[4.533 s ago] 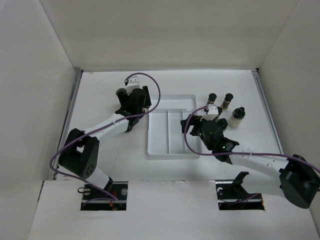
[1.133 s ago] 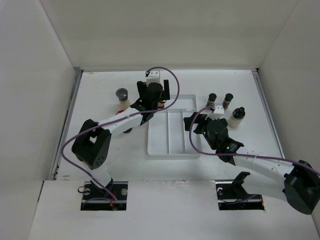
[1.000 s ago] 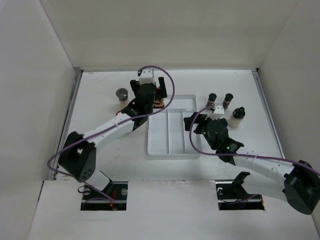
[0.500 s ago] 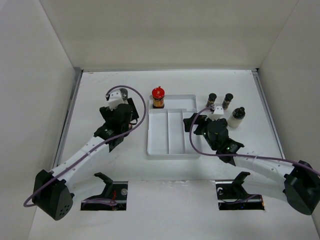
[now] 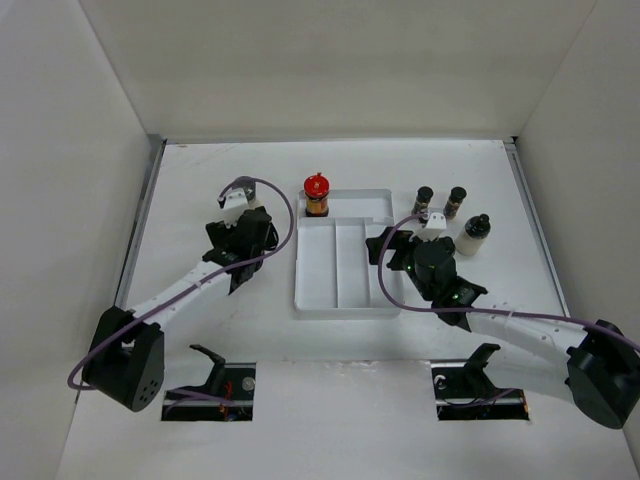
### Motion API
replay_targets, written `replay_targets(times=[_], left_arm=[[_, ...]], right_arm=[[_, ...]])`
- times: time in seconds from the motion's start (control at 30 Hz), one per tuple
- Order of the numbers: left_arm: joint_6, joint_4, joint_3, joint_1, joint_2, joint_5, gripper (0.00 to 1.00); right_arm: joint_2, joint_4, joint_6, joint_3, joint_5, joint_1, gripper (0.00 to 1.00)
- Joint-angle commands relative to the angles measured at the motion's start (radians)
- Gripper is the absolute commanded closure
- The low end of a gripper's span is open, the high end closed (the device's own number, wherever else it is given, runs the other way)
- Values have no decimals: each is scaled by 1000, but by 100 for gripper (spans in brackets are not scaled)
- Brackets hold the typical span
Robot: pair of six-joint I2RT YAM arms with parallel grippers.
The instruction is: Organize the condiment bottles
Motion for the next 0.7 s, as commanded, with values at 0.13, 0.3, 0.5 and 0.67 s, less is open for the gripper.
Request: replay_targets(times=[0.13,0.3,0.5,0.67], left_arm=[[2,101,-26,8,7,9,43],[40,87,-5,-8,-94,2,62],[121,18,184,-125,-194,-2,63],[161,16,307,-276,-143,-7,63]], right_arm=[[-1,47,11,15,-7,-2,0],[-4,51,13,11,-6,-6,0],[-22,57,13,-3,13,-17,0],[-47,54,24,-18,37,-43,0]])
